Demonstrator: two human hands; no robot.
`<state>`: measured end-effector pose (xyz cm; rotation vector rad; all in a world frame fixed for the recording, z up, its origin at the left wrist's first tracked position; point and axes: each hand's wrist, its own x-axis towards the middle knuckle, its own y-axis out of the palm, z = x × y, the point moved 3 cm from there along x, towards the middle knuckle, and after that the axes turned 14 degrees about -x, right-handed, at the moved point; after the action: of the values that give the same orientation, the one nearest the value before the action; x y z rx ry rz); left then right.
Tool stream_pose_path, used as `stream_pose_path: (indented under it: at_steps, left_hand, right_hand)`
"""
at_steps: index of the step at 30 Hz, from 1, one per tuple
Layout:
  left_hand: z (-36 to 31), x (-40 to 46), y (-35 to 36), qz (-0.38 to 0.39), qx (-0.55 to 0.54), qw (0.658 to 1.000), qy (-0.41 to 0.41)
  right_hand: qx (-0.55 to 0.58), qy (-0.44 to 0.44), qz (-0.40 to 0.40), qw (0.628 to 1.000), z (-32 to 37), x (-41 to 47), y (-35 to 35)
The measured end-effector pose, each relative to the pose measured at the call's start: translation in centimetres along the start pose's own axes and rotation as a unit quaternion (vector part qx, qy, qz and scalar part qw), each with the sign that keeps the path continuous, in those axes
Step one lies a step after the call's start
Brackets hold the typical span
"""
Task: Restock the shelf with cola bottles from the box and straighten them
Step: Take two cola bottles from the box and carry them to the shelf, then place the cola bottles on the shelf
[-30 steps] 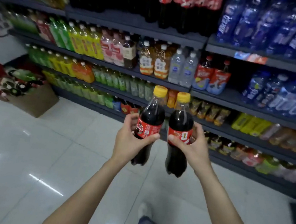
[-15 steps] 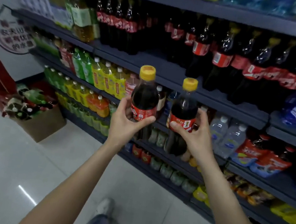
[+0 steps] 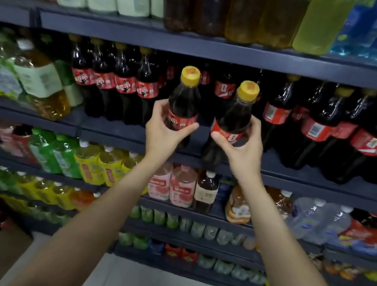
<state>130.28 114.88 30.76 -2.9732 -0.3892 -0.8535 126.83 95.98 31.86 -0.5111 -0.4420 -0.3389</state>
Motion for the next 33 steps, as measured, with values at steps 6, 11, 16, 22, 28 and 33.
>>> stream_pose_path:
  at_steps: [6, 11, 16, 22, 28, 33]
  left_hand:
    - [6.0, 6.2, 1.2, 0.018, -0.004, 0.998, -0.056]
    - [8.6, 9.1, 3.6, 0.016, -0.014, 0.997, -0.079]
    - [9.4, 11.1, 6.4, 0.044, -0.017, 0.995, -0.088]
    - [9.4, 10.7, 10.0, 0.133, -0.040, 0.987, -0.077]
    - [9.2, 9.8, 11.5, 0.143, -0.034, 0.987, -0.070]
    - [9.0, 9.8, 10.9, 0.159, 0.019, 0.984, -0.072]
  right_hand:
    - [-0.065, 0.027, -0.059, 0.996, -1.6, 4.9, 4.9]
    - [-0.111, 0.068, -0.120, 0.984, -3.5, 7.6, 6.0]
    - [-0.174, 0.107, -0.162, 0.965, -4.8, 9.7, 5.5]
    - [-0.261, 0.113, -0.176, 0.942, -5.6, 11.0, 4.2]
    - [-0.330, 0.102, -0.167, 0.924, -5.2, 10.8, 3.4]
    - [-0.406, 0.090, -0.121, 0.901, -4.2, 8.9, 3.1]
